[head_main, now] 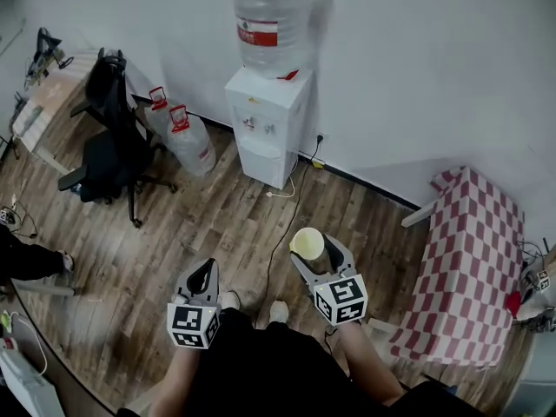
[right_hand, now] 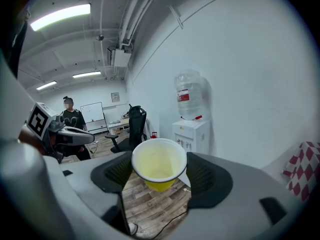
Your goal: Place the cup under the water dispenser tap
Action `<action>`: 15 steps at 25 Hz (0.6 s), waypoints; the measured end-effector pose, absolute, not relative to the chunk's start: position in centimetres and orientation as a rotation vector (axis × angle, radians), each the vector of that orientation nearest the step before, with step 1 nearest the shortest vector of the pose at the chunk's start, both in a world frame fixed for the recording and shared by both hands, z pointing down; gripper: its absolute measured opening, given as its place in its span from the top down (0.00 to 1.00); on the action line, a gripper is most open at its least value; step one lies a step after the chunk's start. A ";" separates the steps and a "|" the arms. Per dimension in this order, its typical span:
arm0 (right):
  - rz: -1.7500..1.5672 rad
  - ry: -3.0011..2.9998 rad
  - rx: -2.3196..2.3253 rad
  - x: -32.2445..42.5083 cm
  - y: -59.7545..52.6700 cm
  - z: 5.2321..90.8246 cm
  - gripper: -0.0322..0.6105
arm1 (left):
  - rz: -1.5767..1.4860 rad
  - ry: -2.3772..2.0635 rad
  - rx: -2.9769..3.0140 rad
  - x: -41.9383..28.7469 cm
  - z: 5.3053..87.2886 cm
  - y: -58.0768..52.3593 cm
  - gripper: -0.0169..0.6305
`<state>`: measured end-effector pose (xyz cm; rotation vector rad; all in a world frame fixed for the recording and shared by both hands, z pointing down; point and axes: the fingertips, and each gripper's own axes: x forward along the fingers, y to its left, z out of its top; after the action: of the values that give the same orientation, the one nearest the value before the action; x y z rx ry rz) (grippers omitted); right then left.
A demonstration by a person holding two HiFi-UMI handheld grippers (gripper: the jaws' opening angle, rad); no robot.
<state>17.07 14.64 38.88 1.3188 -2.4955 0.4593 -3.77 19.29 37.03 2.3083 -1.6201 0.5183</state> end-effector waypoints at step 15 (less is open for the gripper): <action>0.476 -2.446 1.402 12.8 10.4 38.8 0.41 | 0.507 -1.535 2.372 -8.5 37.8 13.7 0.95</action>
<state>12.79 10.42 38.82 1.4017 -2.4458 0.4759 -8.45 13.66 37.76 2.3716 -1.5351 0.5071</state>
